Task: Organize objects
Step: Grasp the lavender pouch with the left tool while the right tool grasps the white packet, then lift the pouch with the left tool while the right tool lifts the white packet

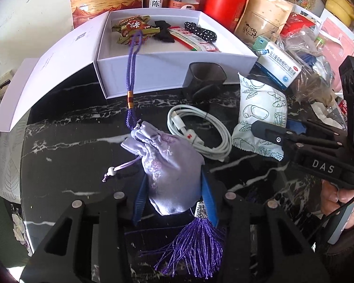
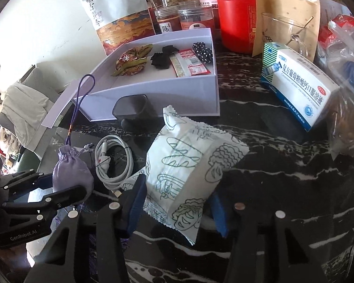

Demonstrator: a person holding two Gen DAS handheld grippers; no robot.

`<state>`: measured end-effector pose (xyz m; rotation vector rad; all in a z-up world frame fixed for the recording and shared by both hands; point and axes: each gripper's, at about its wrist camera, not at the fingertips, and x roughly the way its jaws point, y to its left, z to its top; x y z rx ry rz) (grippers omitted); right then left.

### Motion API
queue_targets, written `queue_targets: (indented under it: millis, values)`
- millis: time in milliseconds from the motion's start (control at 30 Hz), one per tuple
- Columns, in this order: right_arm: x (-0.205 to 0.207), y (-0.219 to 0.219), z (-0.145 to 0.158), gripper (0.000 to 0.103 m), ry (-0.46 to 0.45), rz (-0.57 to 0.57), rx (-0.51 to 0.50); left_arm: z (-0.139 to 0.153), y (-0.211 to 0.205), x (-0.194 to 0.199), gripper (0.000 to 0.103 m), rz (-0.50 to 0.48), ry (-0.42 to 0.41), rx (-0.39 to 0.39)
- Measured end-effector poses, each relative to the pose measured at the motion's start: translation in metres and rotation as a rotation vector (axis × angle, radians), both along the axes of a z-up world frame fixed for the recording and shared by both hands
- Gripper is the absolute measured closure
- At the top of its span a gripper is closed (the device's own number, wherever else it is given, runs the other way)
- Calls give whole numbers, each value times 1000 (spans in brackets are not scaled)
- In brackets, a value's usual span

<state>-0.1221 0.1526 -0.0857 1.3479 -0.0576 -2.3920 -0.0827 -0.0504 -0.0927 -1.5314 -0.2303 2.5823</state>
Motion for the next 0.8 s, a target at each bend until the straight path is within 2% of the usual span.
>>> queue_targets:
  millis: [600, 800]
  values:
    - [69, 15, 9, 52, 2, 126, 61, 8, 16, 63, 63, -53, -26, -1]
    - [77, 24, 9, 51, -1, 120, 54, 5, 22, 73, 63, -66, -50, -1]
